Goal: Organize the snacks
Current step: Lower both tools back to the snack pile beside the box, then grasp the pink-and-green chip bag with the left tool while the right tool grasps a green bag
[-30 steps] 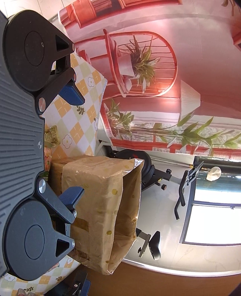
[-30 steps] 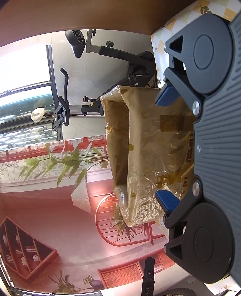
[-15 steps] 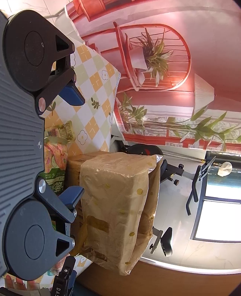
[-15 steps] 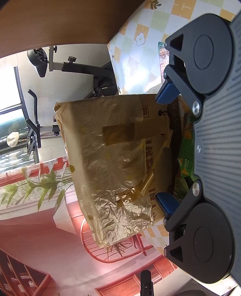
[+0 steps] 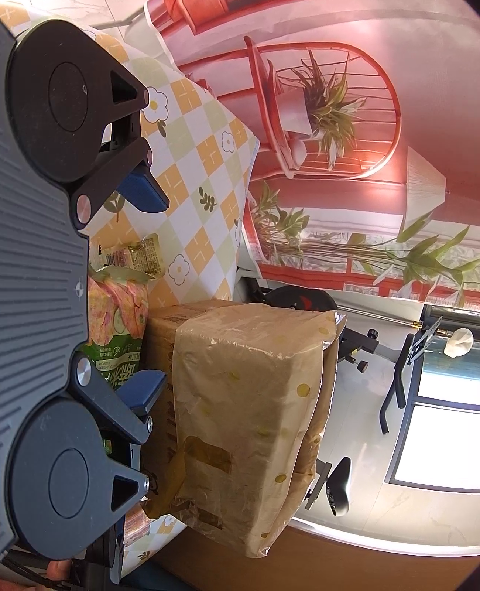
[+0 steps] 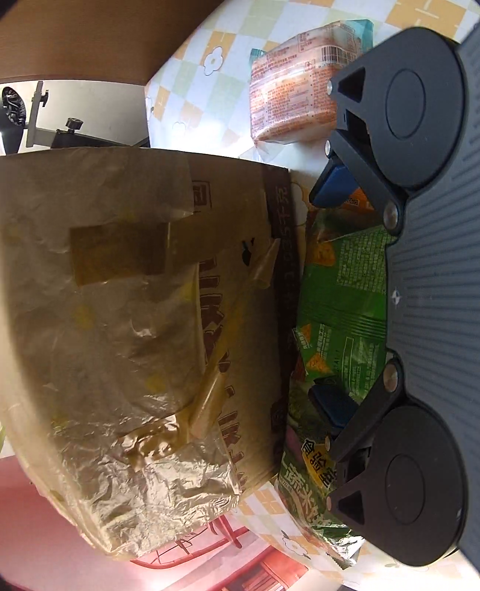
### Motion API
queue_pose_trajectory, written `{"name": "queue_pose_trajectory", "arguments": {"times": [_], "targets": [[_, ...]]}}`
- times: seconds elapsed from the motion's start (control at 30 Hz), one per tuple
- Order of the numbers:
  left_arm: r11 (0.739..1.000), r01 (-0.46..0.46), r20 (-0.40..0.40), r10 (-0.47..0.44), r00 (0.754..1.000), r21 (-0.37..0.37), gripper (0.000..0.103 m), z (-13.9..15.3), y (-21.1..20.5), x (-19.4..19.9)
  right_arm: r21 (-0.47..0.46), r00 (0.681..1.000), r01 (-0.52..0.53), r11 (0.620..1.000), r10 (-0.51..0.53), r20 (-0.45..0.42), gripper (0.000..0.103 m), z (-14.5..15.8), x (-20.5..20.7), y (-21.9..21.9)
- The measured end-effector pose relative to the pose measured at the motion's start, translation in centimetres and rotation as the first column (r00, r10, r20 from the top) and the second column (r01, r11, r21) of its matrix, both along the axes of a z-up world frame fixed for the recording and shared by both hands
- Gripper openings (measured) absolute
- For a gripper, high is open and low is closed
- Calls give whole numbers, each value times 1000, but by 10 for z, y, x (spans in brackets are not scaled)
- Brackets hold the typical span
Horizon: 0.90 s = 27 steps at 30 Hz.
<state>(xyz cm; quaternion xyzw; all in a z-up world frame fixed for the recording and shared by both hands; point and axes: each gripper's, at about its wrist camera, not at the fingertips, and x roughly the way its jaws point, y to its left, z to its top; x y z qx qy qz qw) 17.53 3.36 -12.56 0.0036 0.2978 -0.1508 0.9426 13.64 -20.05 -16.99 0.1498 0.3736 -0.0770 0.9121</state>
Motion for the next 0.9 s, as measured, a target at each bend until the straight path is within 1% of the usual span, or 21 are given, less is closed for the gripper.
{"name": "queue_pose_trajectory", "arguments": {"times": [0.07,0.17,0.27,0.33,0.37,0.4,0.43,0.5,0.67,0.77,0.83,0.9], "targets": [[1000,-2,-9,2,1000,1,94,-4,-2,1,34,1000,-9,999,9,-12,103,-5,-2,-3],[1000,6,-34,-6,999,-6,94,-9,-6,4,42,998,-68,997,68,-15,102,-9,-3,-1],[1000,25,-48,-24,999,4,94,-14,-12,5,71,997,-72,995,74,-22,101,-11,-4,-2],[999,38,-56,-38,998,2,94,-17,-15,6,83,995,-92,992,94,-20,99,-11,-5,0],[999,43,-62,-43,997,0,94,-18,-16,7,85,994,-102,991,104,-18,96,-10,-6,1],[999,48,-68,-48,996,-1,94,-19,-17,8,84,993,-114,990,117,-24,90,-10,-6,2],[999,53,-74,-52,996,0,94,-21,-19,9,76,992,-126,989,128,-24,90,-10,-6,3],[998,57,-83,-56,995,7,94,-23,-21,12,74,990,-140,987,141,-12,84,-10,-8,5],[997,81,-122,-79,989,14,94,-30,-25,19,48,989,-145,988,143,38,82,-4,-19,6],[995,98,-151,-96,984,6,94,-35,-23,29,38,989,-141,989,139,47,82,-3,-23,5],[996,90,-173,-90,981,-3,94,-40,-21,39,44,989,-143,989,141,52,81,-3,-24,3],[997,77,-181,-75,981,5,94,-45,-19,47,44,988,-147,988,144,56,81,-3,-24,3]]}}
